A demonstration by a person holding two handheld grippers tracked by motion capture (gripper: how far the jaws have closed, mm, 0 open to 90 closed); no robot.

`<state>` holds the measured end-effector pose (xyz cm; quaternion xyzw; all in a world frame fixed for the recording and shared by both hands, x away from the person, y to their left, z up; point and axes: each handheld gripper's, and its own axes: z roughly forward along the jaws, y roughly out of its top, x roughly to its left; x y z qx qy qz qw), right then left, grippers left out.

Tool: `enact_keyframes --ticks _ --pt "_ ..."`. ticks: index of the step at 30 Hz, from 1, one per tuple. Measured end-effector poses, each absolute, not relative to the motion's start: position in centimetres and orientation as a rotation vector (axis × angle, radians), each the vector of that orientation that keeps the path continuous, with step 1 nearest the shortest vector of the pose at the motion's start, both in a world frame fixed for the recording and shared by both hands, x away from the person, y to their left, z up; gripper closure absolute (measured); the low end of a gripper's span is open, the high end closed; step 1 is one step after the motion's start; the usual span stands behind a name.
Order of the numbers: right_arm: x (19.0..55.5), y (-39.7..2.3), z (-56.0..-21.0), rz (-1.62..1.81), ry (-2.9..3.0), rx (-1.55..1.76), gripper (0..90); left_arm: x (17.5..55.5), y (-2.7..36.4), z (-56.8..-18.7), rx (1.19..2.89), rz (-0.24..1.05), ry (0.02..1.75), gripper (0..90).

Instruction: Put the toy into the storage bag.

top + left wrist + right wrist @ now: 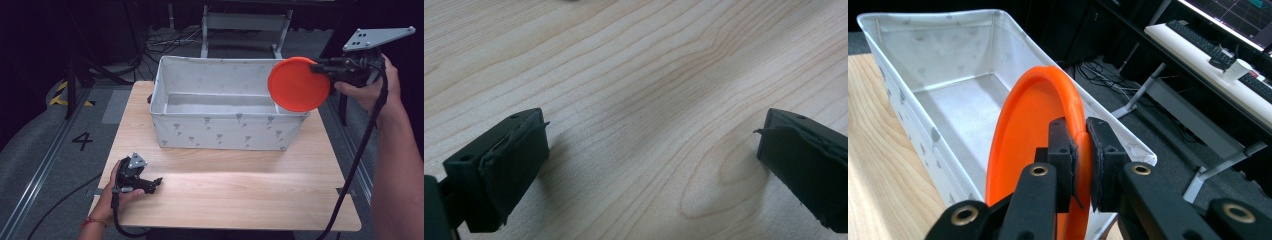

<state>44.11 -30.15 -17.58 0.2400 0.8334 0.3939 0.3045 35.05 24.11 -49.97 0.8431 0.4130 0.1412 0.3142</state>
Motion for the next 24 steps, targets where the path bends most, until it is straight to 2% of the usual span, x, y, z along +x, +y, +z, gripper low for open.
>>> enact_keyframes --ticks 14,24 --pt "48.5 -28.9 -21.1 1.018 2.283 0.671 82.0 35.1 24.1 -50.0 2.222 0.374 1.088 0.5" --pt "49.6 -28.0 -23.2 0.973 2.348 0.64 82.0 35.1 24.1 -50.0 2.223 0.372 1.087 0.5"
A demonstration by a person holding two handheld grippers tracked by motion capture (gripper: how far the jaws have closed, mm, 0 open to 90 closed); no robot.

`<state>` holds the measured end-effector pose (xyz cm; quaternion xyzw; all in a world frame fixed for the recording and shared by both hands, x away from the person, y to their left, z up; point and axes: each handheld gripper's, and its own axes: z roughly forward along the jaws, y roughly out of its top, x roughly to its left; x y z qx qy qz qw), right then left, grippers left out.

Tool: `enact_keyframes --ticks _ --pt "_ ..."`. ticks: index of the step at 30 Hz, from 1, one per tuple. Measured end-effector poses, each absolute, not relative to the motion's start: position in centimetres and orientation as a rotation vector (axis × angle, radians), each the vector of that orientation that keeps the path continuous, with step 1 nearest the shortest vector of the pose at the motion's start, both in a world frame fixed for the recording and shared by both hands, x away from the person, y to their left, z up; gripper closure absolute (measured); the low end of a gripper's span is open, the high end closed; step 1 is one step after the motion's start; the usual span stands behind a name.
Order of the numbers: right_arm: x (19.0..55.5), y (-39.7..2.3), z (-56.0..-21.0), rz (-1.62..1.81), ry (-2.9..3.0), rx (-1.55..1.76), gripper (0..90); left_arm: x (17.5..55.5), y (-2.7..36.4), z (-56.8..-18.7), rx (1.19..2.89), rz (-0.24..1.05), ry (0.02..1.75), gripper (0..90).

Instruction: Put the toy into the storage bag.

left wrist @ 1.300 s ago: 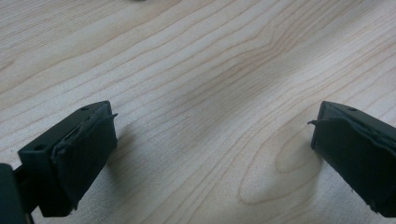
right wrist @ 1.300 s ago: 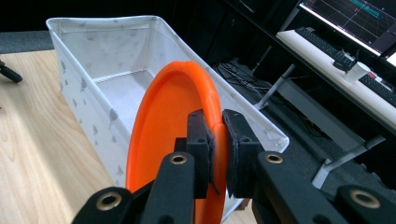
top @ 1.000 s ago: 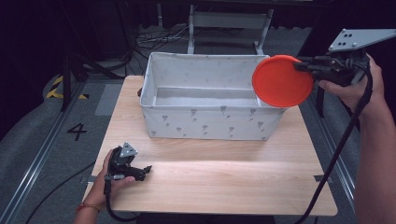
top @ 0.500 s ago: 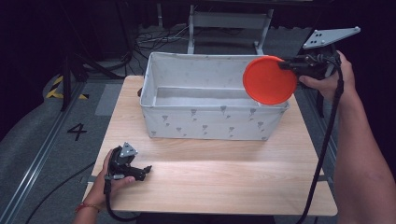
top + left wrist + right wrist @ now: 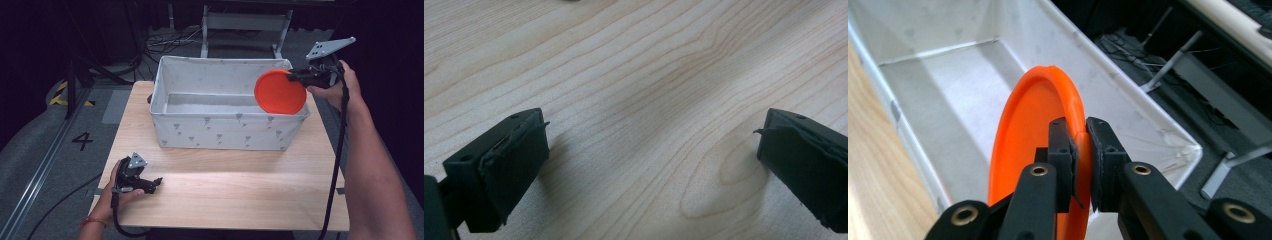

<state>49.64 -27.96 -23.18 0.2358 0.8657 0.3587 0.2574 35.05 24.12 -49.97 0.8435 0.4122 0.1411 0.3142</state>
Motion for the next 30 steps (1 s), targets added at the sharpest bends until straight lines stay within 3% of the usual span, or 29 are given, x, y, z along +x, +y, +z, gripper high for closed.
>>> enact_keyframes --ticks 30 --pt "51.4 -22.8 -27.2 0.338 2.847 0.323 81.3 35.1 24.2 -49.9 2.229 0.38 1.08 0.5"
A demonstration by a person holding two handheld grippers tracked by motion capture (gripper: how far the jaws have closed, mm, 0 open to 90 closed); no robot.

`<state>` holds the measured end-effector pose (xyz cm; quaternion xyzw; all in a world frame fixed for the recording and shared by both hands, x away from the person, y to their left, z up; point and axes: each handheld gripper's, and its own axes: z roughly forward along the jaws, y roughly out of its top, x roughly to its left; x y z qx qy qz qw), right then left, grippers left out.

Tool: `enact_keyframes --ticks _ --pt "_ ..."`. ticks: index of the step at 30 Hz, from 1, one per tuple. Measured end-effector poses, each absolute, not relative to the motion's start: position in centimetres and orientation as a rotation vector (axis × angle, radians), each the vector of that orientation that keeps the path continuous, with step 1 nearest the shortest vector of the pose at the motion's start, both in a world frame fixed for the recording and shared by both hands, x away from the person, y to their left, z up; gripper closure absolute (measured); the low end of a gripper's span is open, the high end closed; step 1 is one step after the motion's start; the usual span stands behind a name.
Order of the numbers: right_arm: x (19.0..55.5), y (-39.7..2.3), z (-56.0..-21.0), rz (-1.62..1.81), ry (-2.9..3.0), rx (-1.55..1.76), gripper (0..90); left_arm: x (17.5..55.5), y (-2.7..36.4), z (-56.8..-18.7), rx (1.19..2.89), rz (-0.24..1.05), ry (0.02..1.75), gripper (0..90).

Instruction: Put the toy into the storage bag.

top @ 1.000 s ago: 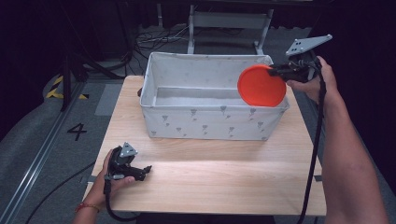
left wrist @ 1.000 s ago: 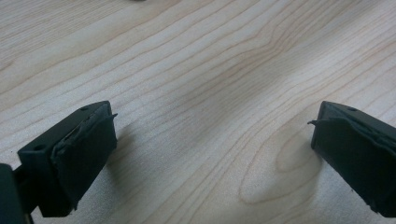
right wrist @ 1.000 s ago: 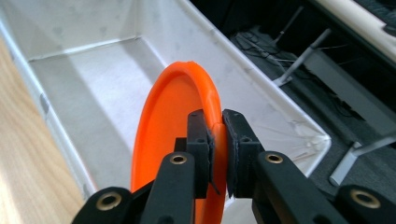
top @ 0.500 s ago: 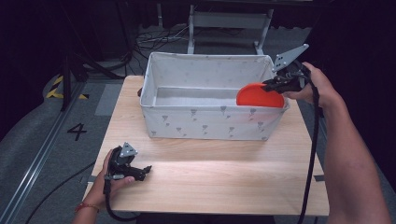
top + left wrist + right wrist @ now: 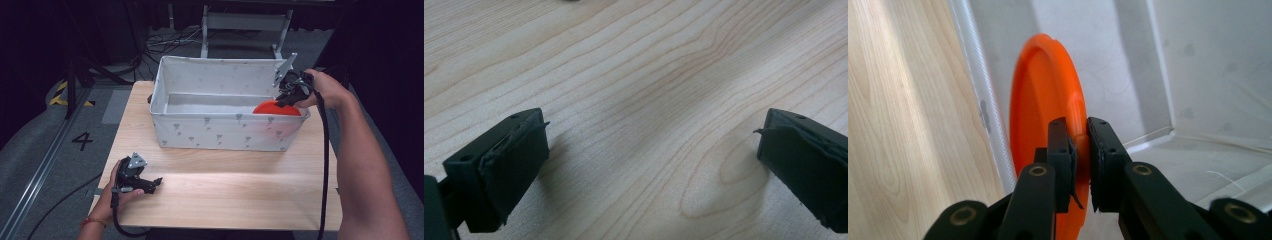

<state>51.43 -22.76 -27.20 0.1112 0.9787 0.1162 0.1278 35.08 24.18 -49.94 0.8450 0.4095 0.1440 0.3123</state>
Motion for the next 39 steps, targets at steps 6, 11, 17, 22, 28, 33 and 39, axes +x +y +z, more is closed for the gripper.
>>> enact_keyframes --ticks 6,11,17,22,28,33,39 --pt "52.6 -22.3 -28.4 0.284 2.907 0.349 81.5 35.1 24.2 -49.9 2.229 0.38 1.08 0.5" --pt "53.5 -22.4 -29.6 0.265 2.932 0.389 81.3 35.1 24.2 -49.9 2.23 0.386 1.077 0.5" --pt "53.8 -22.2 -30.3 0.234 2.973 0.389 80.7 35.0 24.1 -50.0 2.222 0.366 1.09 0.5" --pt "53.6 -22.4 -30.3 0.249 2.99 0.404 78.2 35.0 24.1 -49.9 2.226 0.375 1.085 0.5" --pt "53.4 -23.0 -29.9 0.281 2.962 0.433 73.8 35.0 24.1 -50.0 2.22 0.366 1.094 0.5" --pt "53.0 -23.7 -29.4 0.415 2.881 0.481 68.2 35.0 24.1 -50.0 2.219 0.367 1.094 0.5" --pt "52.3 -24.6 -29.0 0.616 2.78 0.531 55.8 35.0 24.2 -49.9 2.228 0.374 1.089 0.5"
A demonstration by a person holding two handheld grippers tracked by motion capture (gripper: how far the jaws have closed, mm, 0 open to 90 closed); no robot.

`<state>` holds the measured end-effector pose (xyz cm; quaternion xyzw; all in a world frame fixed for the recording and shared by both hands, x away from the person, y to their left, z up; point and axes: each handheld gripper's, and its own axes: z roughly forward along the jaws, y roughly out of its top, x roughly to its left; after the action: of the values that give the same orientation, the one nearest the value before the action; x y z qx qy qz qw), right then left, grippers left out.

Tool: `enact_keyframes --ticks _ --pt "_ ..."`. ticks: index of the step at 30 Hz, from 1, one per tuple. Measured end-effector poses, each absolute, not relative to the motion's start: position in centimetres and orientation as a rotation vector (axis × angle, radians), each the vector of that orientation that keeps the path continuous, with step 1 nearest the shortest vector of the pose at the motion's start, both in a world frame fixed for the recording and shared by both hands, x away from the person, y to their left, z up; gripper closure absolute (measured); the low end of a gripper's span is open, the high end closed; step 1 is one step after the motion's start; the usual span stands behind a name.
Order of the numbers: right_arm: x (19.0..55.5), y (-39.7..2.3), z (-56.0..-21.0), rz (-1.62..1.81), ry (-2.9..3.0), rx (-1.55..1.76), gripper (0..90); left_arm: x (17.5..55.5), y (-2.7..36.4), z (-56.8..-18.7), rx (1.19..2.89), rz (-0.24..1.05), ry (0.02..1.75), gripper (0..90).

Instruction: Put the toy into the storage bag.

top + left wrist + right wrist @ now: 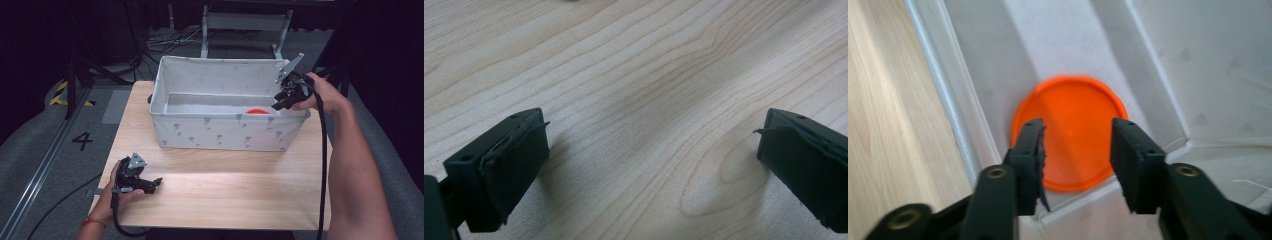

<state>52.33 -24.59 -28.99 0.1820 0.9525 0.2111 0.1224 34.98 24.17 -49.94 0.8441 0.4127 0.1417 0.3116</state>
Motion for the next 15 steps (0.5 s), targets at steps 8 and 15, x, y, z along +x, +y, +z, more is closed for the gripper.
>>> enact_keyframes --ticks 8,15 --pt "51.0 -25.4 -28.4 0.775 2.64 0.624 37.4 35.0 24.2 -49.9 2.228 0.373 1.09 0.5" --pt "49.9 -25.9 -27.9 0.831 2.478 0.726 23.5 35.0 24.2 -49.9 2.228 0.373 1.09 0.5"
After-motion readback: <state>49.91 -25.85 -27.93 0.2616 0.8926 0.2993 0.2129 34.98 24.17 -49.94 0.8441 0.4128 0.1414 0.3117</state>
